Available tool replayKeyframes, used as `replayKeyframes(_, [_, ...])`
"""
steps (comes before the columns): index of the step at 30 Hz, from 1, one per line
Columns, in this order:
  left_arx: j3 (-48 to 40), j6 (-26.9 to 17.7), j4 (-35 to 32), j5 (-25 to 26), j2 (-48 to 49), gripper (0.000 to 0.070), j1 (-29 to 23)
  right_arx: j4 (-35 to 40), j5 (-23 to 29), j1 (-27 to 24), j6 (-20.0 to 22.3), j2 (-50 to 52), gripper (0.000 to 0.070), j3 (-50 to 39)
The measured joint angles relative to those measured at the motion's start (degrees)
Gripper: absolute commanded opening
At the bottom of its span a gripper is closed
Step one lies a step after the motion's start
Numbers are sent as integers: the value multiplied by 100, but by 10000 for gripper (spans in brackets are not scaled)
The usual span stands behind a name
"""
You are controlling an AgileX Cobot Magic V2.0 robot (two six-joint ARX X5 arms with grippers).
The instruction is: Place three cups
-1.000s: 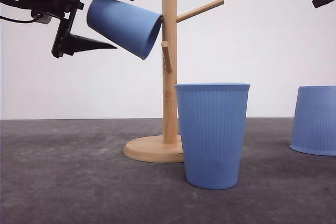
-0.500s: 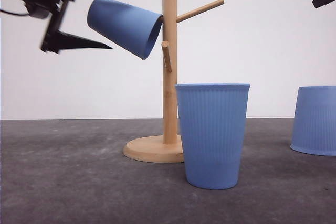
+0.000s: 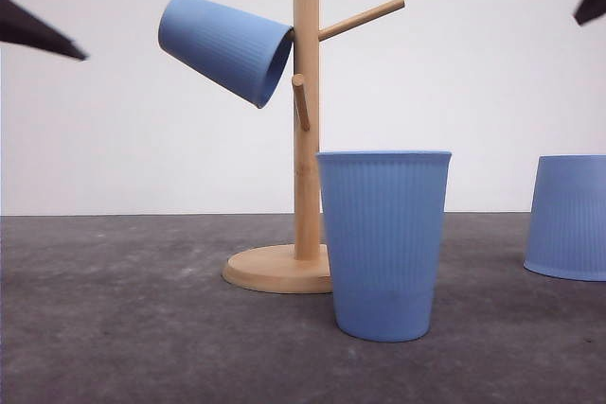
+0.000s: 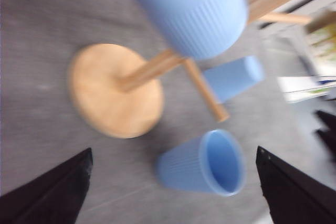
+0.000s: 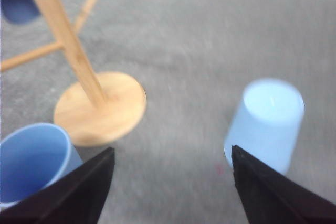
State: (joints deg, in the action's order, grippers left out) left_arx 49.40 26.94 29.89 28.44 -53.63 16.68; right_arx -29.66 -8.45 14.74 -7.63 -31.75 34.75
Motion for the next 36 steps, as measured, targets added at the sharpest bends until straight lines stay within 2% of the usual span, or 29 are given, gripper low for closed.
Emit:
replayKeyframes(2, [-142,-276,267,-167,163,578,-1,-455,217,-84,-272,-164,484,274])
replayKeyframes(4, [-305,-439,433,-177,255,578,1,-888,437,-156,-368,-359,497,590])
replayKeyframes(7, [-483,-544,546,-188,297,578,1,-1312,781,-261,-286,-688,500,999])
replayKeyframes(10, [-494,-588,527,-198,302,578,-1,-1366,865,-399,-33,-1126,521,1256])
replayKeyframes(12, [-495,-598,477,-196,306,578,-1,-1274,863,-493,146,-1455,571,1302])
replayKeyframes(17, [-495,-599,483,-196,306,578,-1,-792,829,-741,439,-2492,637,1306])
replayKeyframes(24, [-493,-601,502,-194,306,577,-1,272,363,-1085,486,-3714,638,1306])
replayKeyframes(31, [-494,-599,504,-194,306,577,-1,1022,198,-1340,486,-4718,630,1306])
replayKeyframes(36, [-495,-596,504,-194,306,577,-1,1395,12,-1372,486,-5090,535,1306])
